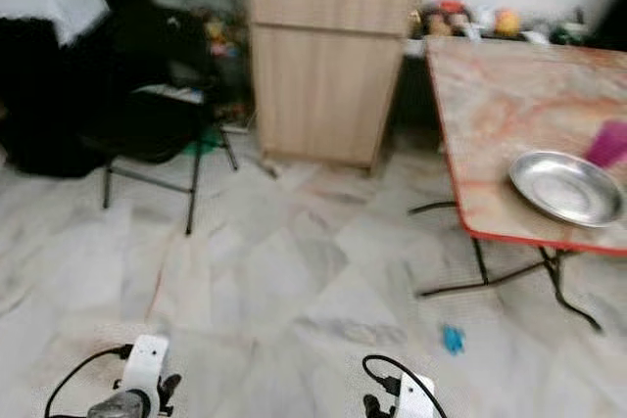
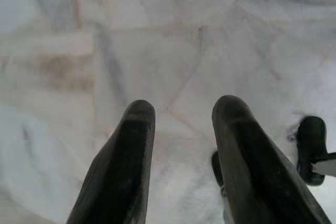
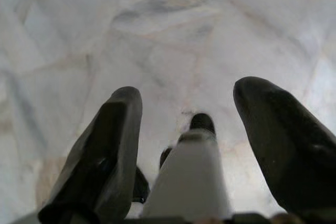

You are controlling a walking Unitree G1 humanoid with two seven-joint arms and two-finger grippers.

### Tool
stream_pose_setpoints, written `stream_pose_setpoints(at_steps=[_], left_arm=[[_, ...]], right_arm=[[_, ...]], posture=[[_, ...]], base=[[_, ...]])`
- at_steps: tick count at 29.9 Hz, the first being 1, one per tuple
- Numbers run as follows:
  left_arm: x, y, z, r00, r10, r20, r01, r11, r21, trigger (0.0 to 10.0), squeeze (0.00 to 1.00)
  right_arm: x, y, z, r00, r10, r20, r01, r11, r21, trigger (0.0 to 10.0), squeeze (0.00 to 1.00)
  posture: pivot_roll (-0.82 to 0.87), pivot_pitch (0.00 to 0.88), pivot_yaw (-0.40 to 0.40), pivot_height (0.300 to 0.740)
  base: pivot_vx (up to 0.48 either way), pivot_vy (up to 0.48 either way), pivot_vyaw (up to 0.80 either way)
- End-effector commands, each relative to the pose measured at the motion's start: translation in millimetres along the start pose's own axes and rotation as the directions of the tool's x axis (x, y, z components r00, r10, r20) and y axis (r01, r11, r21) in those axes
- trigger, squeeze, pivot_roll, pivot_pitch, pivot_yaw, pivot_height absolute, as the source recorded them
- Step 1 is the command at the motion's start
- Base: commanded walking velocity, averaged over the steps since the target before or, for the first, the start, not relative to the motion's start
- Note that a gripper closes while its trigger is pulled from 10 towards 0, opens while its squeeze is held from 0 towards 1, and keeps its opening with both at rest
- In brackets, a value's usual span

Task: Setting the table

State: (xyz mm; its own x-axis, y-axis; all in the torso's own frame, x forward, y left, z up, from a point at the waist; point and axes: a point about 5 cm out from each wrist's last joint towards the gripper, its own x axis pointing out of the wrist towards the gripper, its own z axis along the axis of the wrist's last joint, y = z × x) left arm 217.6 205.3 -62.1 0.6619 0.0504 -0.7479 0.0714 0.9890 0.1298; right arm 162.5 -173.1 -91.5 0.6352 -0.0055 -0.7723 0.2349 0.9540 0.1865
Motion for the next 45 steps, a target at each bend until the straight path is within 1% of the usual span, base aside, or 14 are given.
stream_pose_setpoints(at_steps=[1,8,12,18,21,23,27,32,33,34,45], left_arm=[[0.5,-8.1,-1.1,1.000,-0.021,-0.006,0.021,1.000,0.011,10.0,0.00],[0.3,-8.4,-1.9,1.000,-0.019,-0.009,0.019,1.000,0.004,10.0,0.00],[0.4,-8.7,-1.7,1.000,-0.018,-0.009,0.018,1.000,-0.001,10.0,0.00],[0.4,-8.4,-1.7,1.000,-0.009,-0.007,0.009,1.000,-0.023,10.0,0.00],[0.4,-6.2,-1.3,1.000,0.004,-0.004,-0.004,0.999,-0.054,10.0,0.00],[0.5,-5.7,-0.8,1.000,0.003,-0.003,-0.003,0.998,-0.059,10.0,0.00],[0.6,-6.0,-0.1,1.000,-0.010,-0.004,0.009,0.999,-0.038,10.0,0.00],[0.7,-6.2,0.3,1.000,-0.005,0.000,0.005,0.999,-0.050,10.0,0.00],[0.7,-6.3,0.3,1.000,-0.005,0.000,0.005,0.999,-0.052,10.0,0.00],[0.7,-6.4,0.3,1.000,-0.006,0.000,0.006,0.999,-0.052,10.0,0.00],[0.7,-8.2,0.0,1.000,-0.011,0.000,0.011,0.998,-0.062,10.0,0.00]], right_arm=[[-1.1,-5.4,-0.4,1.000,-0.015,-0.001,0.015,1.000,-0.003,10.0,0.00],[-1.1,-5.8,-0.2,1.000,-0.010,-0.001,0.010,1.000,-0.007,10.0,0.00],[-1.1,-6.0,1.5,1.000,-0.006,0.011,0.006,1.000,-0.022,10.0,0.00],[-1.2,-6.2,2.0,1.000,-0.007,0.019,0.007,1.000,-0.008,10.0,0.00],[-1.3,-6.3,1.9,1.000,-0.008,0.020,0.008,1.000,-0.005,10.0,0.00],[-1.3,-6.5,1.9,1.000,-0.007,0.018,0.007,1.000,-0.009,10.0,0.00],[-1.1,-7.0,2.2,1.000,-0.004,0.010,0.004,0.999,-0.043,10.0,0.00],[-1.2,-7.4,2.7,1.000,-0.009,0.017,0.010,0.999,-0.040,10.0,0.00],[-1.3,-7.3,1.9,1.000,-0.012,0.016,0.013,1.000,-0.017,10.0,0.00],[-1.3,-7.4,1.8,1.000,-0.016,0.016,0.016,1.000,-0.014,10.0,0.00],[-1.5,-7.9,3.5,0.999,-0.004,0.032,0.004,1.000,-0.020,10.0,0.00]], posture=[[0.04,0.020,0.000,0.740],[0.04,0.017,-0.002,0.740],[0.04,0.017,-0.004,0.740],[0.04,0.015,-0.007,0.740],[0.04,0.016,-0.007,0.740],[0.04,0.016,-0.008,0.740],[0.04,0.015,-0.008,0.740],[0.03,0.014,-0.010,0.740],[0.03,0.014,-0.010,0.740],[0.03,0.014,-0.010,0.740],[0.03,0.015,-0.017,0.740]], base=[[0.000,0.000,-0.79],[0.000,0.000,-0.75],[0.000,0.000,0.00],[0.000,0.000,0.00],[0.000,0.000,0.00],[0.000,0.000,0.00],[0.000,0.000,0.00],[0.000,-0.436,0.59],[0.000,-0.472,0.00],[0.000,-0.472,0.00],[0.000,-0.472,0.00]])
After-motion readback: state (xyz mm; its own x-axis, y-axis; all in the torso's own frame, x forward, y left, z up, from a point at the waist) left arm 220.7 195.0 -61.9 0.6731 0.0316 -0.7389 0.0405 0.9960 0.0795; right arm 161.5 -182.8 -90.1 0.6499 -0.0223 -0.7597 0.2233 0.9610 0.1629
